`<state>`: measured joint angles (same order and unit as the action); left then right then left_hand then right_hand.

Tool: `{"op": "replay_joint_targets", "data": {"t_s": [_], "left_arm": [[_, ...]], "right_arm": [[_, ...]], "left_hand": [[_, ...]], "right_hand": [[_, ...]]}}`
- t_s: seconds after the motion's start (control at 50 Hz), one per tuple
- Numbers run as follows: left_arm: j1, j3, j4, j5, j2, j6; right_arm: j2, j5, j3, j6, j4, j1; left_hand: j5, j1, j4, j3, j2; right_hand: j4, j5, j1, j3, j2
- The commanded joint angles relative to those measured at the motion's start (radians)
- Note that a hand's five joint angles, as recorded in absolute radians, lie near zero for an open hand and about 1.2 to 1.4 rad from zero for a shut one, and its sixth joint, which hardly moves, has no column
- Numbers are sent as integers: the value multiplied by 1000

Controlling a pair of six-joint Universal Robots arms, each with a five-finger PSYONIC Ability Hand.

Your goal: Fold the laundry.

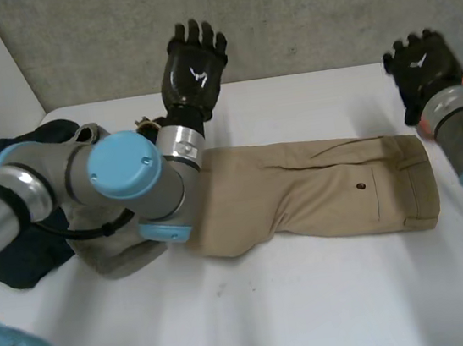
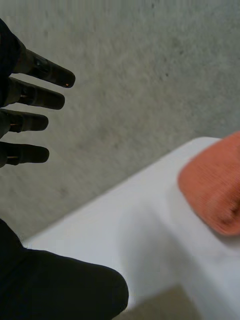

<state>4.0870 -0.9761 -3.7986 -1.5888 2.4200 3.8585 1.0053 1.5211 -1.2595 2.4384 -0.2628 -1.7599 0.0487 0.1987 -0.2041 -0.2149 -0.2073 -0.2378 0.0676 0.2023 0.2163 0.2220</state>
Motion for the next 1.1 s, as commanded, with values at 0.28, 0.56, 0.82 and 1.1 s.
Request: {"op": "replay_joint_targets", "data": {"t_s": [0.28, 0.56, 0.82, 1.1], "left_arm": [[-66, -605, 14, -39, -412, -240], [-71, -688, 16, -40, -435, -287], [-71, -704, 16, -40, -433, -292], [-53, -748, 19, -39, -486, -290]], "right_arm": [[322, -277, -381, 200, 452, 149], [244, -262, -572, 186, 105, 152], [133, -213, -544, 85, -19, 158], [314, -236, -523, -267, 143, 355]], "left_hand": [[-49, -24, 30, 40, 33], [-49, -24, 30, 40, 33], [-49, -24, 30, 40, 33], [-49, -24, 30, 40, 33]], "right_hand": [[-240, 236, 276, 262, 256], [-305, 301, 341, 327, 321], [-1158, 1154, 1194, 1180, 1174], [-1158, 1154, 1194, 1180, 1174]]}}
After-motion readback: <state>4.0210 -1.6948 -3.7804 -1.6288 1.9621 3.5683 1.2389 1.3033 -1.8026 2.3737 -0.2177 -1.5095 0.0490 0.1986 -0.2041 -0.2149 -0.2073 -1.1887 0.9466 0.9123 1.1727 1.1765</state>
